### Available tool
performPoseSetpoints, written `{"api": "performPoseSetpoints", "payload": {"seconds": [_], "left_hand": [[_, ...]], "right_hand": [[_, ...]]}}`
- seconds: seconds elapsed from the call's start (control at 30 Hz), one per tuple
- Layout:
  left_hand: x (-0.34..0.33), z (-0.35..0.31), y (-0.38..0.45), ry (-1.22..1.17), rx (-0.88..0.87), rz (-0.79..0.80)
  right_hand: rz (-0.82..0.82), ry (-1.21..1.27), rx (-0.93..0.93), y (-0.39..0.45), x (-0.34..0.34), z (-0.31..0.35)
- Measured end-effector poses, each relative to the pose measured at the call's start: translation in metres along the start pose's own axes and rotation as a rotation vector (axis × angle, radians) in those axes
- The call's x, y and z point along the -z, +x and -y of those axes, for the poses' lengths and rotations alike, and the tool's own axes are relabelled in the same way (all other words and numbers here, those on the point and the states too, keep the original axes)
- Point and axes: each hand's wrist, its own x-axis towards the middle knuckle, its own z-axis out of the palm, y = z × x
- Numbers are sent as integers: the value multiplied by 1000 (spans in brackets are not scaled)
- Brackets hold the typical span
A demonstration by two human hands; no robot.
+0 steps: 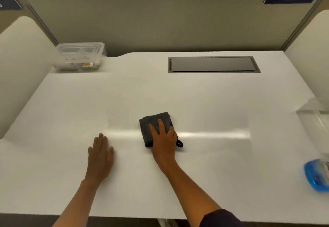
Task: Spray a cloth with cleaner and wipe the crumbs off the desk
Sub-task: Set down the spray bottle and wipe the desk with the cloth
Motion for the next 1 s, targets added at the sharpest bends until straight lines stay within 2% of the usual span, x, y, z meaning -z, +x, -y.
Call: {"api": "performPoseSetpoints", "payload": {"seconds": [0.33,0.43,0.53,0.73,0.87,1.0], "left_hand": [[-16,-24,-17,31,-25,-6],[-16,-23,-26,35,-23,3],[-16,-21,-33,35,-22,4],[-14,-26,-44,-8,-20,-1],[-16,-18,-48,-6,-37,-14],[-21,-12,-51,-26,-40,-18]], "right_hand": [[-185,-132,-578,-44,87,-206],[-259,-132,-710,-77,100,-247],[-279,-135,-759,-104,102,-265],[-249,-94,-781,-107,106,-248],[-236,-49,-615,-105,86,-184],[-133,1,-384,-108,52,-105]]}}
